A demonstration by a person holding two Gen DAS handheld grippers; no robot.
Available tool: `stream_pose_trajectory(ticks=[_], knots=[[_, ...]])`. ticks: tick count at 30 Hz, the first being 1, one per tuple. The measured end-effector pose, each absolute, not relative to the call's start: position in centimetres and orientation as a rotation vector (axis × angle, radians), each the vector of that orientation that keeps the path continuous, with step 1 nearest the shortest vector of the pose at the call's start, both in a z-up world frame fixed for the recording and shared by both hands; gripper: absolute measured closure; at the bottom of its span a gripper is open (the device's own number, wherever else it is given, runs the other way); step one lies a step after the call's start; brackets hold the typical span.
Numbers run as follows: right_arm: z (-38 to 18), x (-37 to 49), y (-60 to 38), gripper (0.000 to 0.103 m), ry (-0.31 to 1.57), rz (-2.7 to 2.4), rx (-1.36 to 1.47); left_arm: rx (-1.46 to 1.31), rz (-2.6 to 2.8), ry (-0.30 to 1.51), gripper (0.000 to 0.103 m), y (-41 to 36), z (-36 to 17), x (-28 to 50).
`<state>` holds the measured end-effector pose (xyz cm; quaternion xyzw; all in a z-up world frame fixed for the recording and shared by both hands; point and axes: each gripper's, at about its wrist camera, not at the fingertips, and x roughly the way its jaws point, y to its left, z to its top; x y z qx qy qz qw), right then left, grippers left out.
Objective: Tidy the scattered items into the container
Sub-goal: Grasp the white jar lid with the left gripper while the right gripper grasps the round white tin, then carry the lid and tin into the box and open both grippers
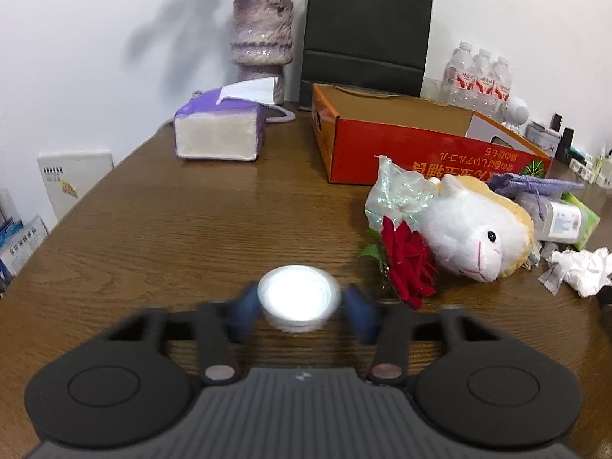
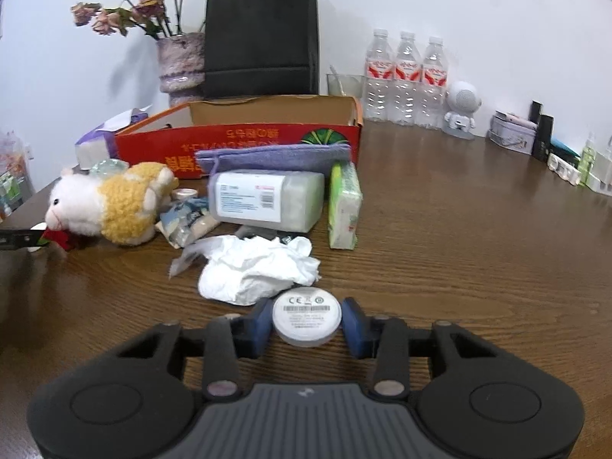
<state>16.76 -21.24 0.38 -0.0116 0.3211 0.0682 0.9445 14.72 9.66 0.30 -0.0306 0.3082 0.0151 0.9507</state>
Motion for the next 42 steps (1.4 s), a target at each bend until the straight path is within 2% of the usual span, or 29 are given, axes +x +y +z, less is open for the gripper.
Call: stream_pose_trajectory(ticks=[11, 22, 31, 42], knots=[[1.1, 16.1, -21.0, 0.065, 0.620, 0.151, -0.013, -0.072, 0.039, 0.581, 0.062, 9.9, 1.0, 13.4], [6.3, 17.5, -21.0, 0.065, 0.521, 0.218, -0.042, -0.083, -0.043, 0.518, 0.062, 10.0, 5.1, 13.3], [11.5, 22.8, -18.8, 0.065, 0.497, 0.310, -0.117, -0.002, -0.161, 0.511, 0.062, 7.7, 9.8, 18.2], [14.7, 33.7, -15.4, 0.065, 0.654, 0.295, -0.158, 0.038, -0.218, 0.547, 0.062, 4.1, 13.7, 27.4]])
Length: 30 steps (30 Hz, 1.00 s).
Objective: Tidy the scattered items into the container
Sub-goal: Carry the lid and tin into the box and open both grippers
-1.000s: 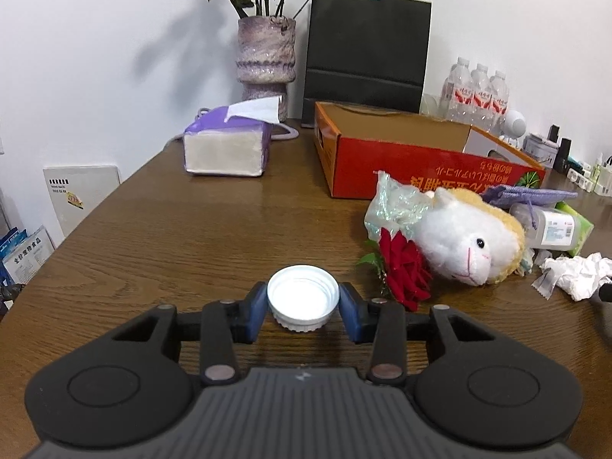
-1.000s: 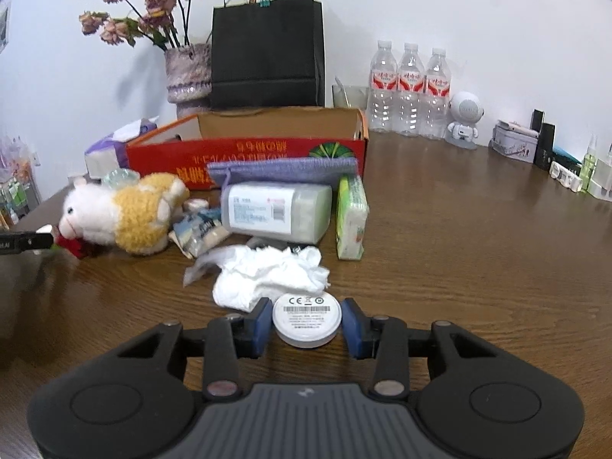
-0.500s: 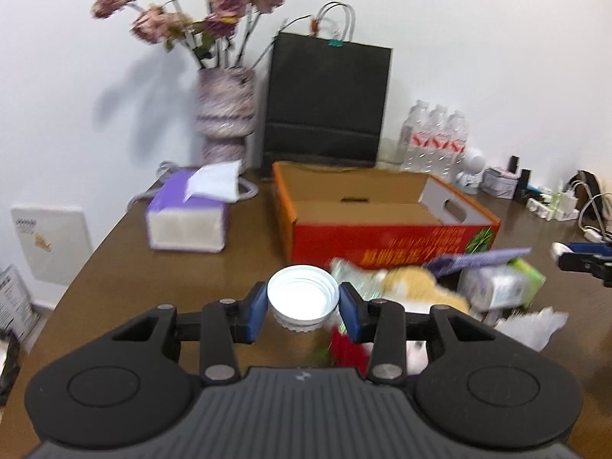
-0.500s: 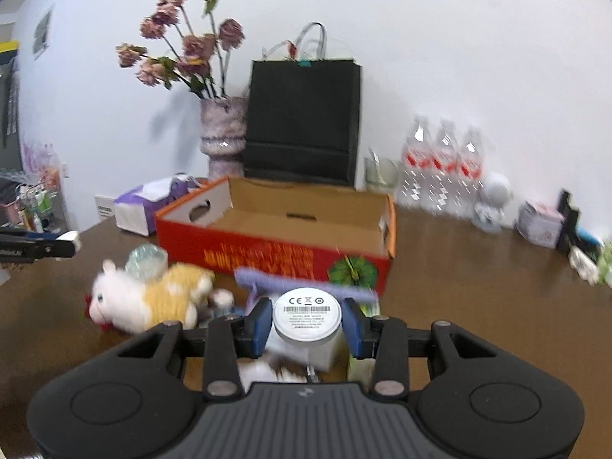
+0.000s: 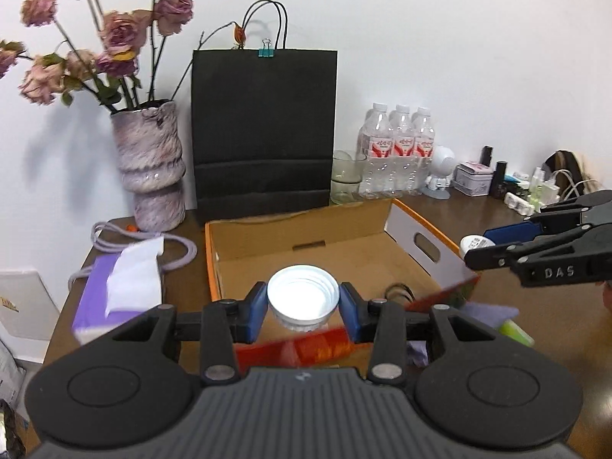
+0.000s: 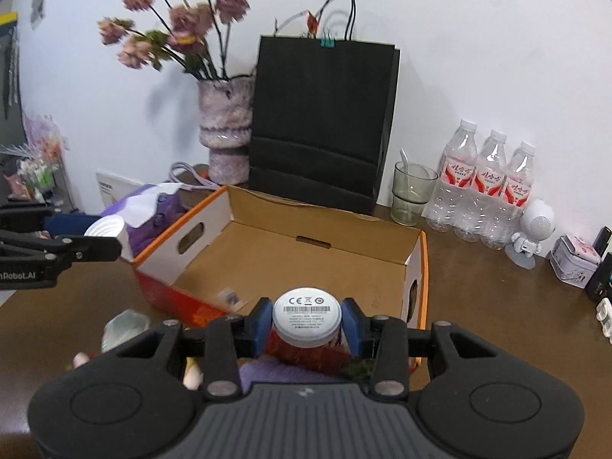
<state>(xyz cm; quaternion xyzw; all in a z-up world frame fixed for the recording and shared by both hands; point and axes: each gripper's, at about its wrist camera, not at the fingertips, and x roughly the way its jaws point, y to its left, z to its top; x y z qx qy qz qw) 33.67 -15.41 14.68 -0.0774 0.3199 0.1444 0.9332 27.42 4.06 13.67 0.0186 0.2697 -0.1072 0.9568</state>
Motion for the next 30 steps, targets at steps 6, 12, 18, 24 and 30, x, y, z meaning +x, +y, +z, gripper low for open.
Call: stream_pose_trajectory(ticks=[6, 12, 18, 24, 30], knots=[[13.0, 38.4, -13.9, 0.065, 0.724, 0.255, -0.144, 0.025, -0.154, 0.623, 0.062, 2.4, 12.0, 33.6], [10.2, 41.7, -12.3, 0.065, 0.776, 0.207, -0.159, 0.005, -0.079, 0.682, 0.062, 0.8, 9.2, 37.7], [7.8, 43.4, -11.4, 0.065, 0.811, 0.169, -0.170, 0.033, -0.020, 0.716, 0.062, -0.4, 7.4, 39.3], [7.0, 43.4, -11.6, 0.065, 0.830, 0.177, -0.167, 0.056, -0.020, 0.743, 0.062, -1.0, 6.4, 39.1], [6.1, 43.2, -11.8, 0.048, 0.882, 0.203, -0.165, 0.040, -0.024, 0.804, 0.045, -1.0, 5.7, 39.2]])
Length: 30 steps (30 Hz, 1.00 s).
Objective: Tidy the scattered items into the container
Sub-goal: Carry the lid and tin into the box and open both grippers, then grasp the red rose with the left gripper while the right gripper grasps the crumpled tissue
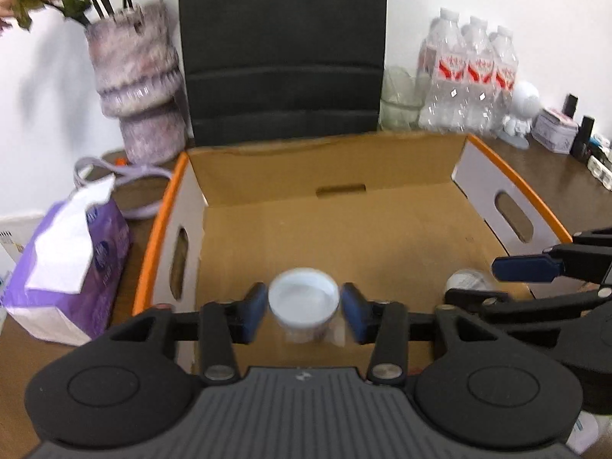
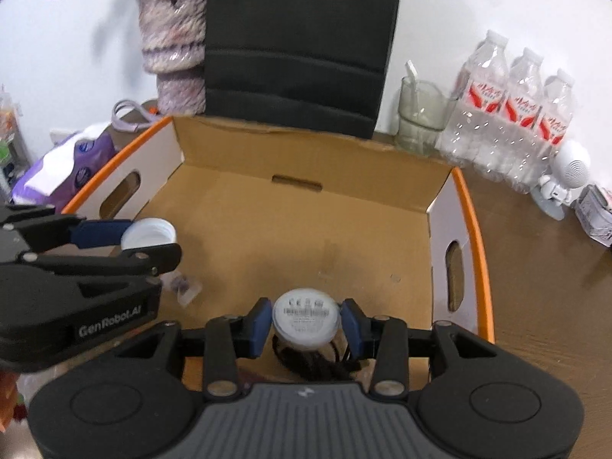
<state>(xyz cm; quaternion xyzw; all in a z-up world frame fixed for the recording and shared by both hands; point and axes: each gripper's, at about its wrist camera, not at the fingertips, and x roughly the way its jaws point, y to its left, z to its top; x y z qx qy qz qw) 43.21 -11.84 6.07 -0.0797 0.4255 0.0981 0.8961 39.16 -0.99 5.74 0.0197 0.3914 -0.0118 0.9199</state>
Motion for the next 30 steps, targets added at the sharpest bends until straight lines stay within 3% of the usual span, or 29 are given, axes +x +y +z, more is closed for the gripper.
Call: stream_pose_trajectory(ticks=[1, 3, 5, 7, 30], knots=[[6.0, 43.2, -11.8, 0.042, 0.887, 0.183, -0.179, 0.043, -0.008, 0.819, 0.041, -0.9, 5.6, 39.2], [6.0, 43.1, -12.1, 0.017, 0.883, 0.125, -0.208, 0.041, 0.037, 0.846, 0.015, -0.4, 5.4, 39.3], [6.2, 43.1, -12.9, 0.006, 0.884, 0.123, -0.182, 0.018, 0.065, 0.859, 0.000, 0.4, 5.3, 39.3], [6.6, 43.1, -13.9, 0.000, 0.894, 0.154, -0.122, -0.026, 0.047, 0.851, 0.000, 1.3, 5.4, 38.9], [10.1, 36.8, -15.2, 0.000, 0.798, 0.195, -0.093, -0.023, 0.015, 0.749, 0.000, 1.8, 8.7, 31.4]])
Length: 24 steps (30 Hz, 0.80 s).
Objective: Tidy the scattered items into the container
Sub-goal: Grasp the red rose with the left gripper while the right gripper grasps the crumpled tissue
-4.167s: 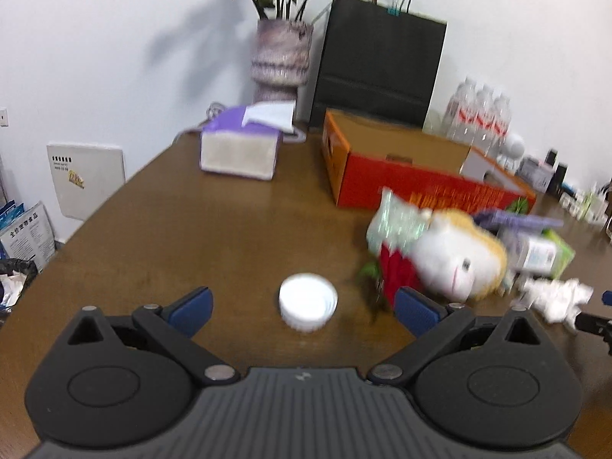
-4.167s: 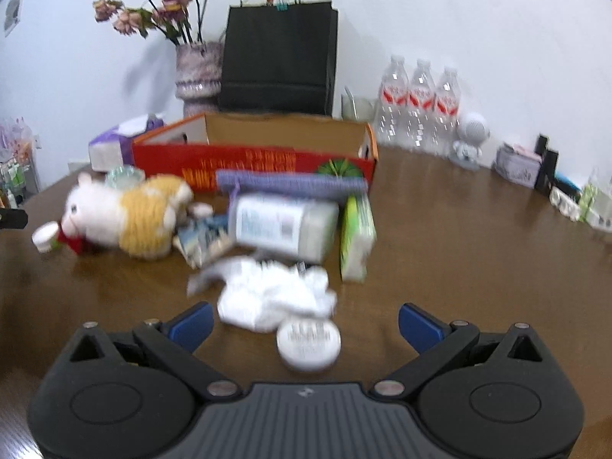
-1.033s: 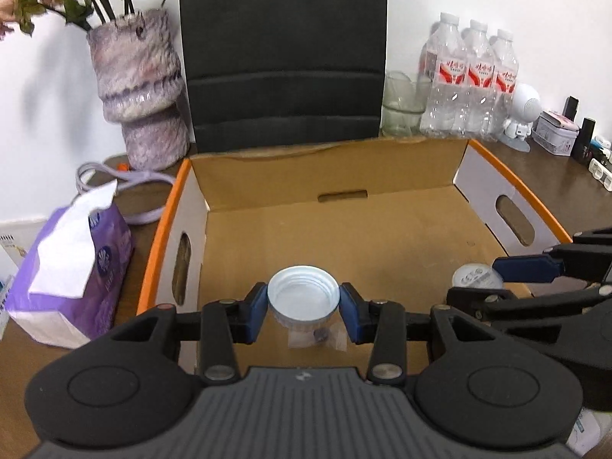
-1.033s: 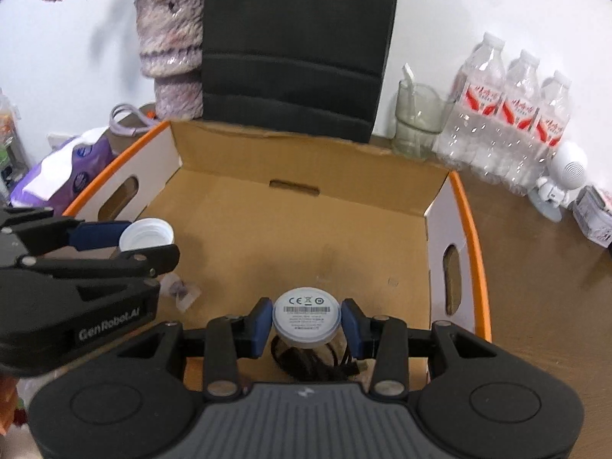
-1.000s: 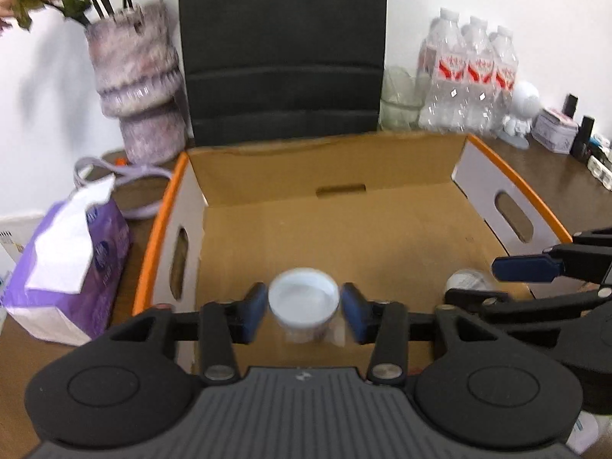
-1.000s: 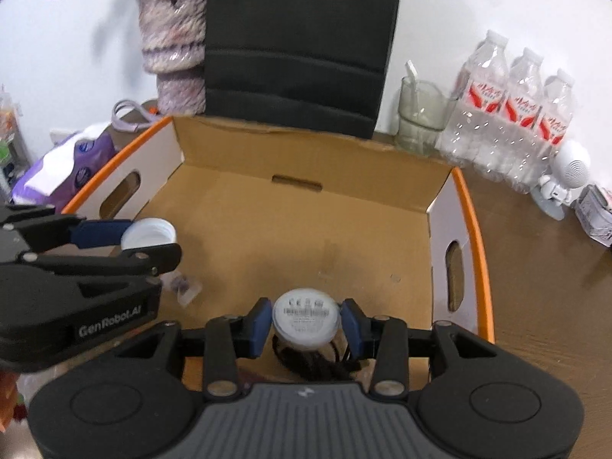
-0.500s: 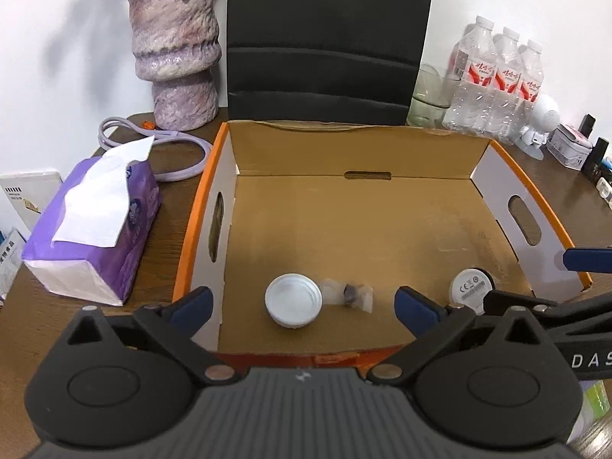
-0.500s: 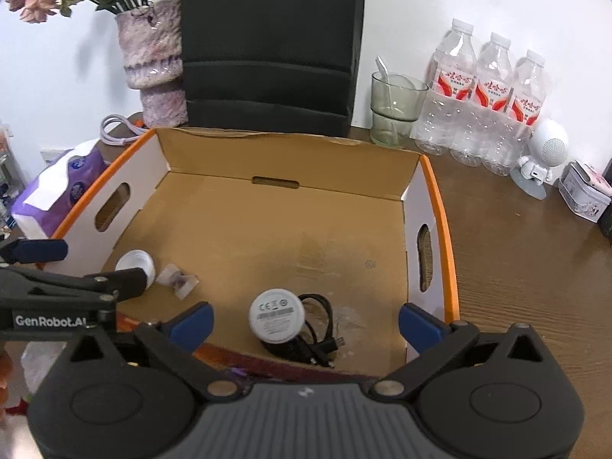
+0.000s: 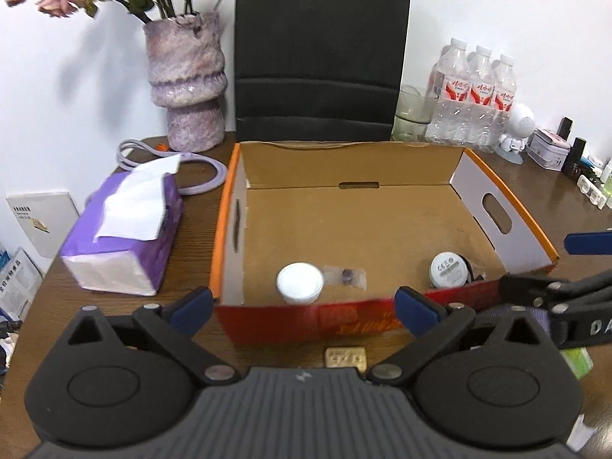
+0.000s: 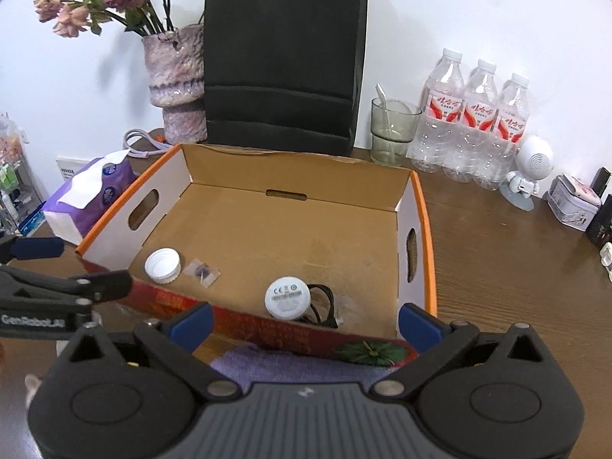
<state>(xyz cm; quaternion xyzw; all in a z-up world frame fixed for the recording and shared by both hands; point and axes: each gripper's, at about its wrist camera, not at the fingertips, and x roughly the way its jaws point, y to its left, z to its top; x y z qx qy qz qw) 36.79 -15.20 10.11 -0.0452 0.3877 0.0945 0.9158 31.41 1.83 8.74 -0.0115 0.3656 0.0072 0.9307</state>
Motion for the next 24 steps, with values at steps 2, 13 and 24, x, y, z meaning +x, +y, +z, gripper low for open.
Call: stream_pose_trajectory(ticks=[2, 13, 24], knots=[[10.2, 35.9, -15.7, 0.000, 0.787, 0.205, -0.087, -0.043, 0.010, 0.742, 0.000, 2.4, 8.8, 30.3], [9.8, 27.8, -19.4, 0.000, 0.685, 0.269, -0.031, -0.109, -0.091, 0.631, 0.000, 4.9, 9.2, 22.8], [5.3, 20.9, -21.7, 0.000, 0.658, 0.227, 0.012, -0.179, -0.085, 0.569, 0.000, 7.5, 5.8, 15.7]])
